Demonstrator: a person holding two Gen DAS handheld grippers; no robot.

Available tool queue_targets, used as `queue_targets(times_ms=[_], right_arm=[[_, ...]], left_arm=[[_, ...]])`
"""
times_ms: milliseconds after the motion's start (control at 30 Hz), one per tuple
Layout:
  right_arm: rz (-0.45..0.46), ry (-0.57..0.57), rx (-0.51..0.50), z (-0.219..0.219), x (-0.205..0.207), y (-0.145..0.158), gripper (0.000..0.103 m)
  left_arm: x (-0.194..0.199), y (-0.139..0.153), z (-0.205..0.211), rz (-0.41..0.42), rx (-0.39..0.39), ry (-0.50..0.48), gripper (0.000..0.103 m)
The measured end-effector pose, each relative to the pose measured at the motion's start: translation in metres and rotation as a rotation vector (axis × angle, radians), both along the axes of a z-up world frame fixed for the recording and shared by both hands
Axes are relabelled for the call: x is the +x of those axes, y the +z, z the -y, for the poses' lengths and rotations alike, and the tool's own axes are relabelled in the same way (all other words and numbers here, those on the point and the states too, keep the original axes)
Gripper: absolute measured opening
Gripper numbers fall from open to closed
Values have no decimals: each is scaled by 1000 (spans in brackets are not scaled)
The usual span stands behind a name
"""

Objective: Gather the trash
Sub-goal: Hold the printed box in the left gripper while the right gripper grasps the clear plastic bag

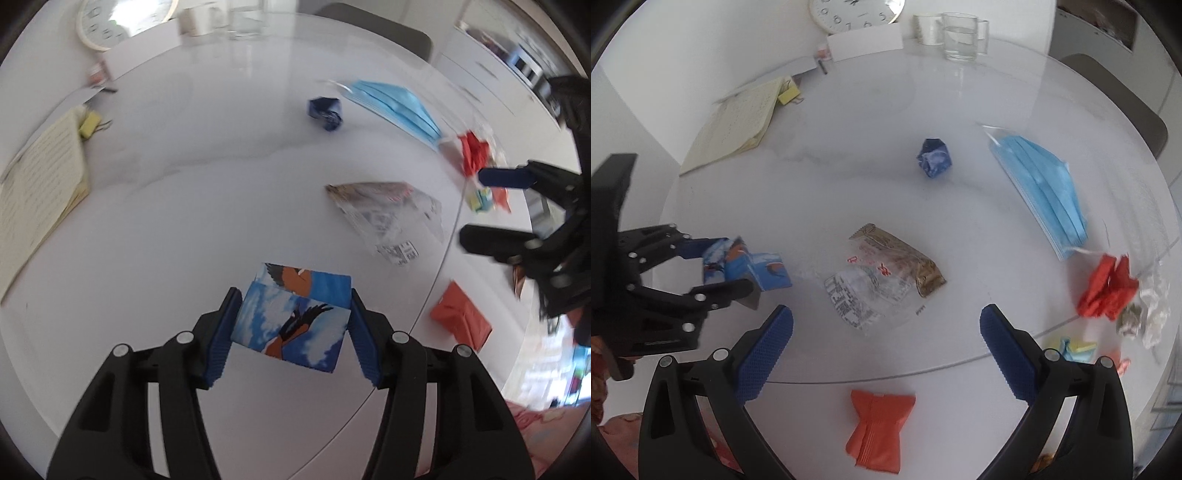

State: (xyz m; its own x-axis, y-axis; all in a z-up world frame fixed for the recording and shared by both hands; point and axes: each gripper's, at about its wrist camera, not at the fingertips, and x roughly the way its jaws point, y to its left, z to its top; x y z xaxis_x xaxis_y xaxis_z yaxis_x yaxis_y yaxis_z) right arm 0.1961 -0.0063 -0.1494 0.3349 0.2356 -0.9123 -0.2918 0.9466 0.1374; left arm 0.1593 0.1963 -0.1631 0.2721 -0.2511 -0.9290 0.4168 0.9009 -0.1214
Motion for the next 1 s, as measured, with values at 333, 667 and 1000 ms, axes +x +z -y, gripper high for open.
queue_targets(times_ms=[333,667,1000], right_arm=[[-59,62,-69,-8,17,-29,8],[23,-90,57,59,-23,16,4],[77,-289,72,163,-122,50,4]], left_arm=[[-4,6,-3,0,-11,77,55],[-22,35,36,23,-47,24,55],[-73,73,147,74,-79,-154,55]])
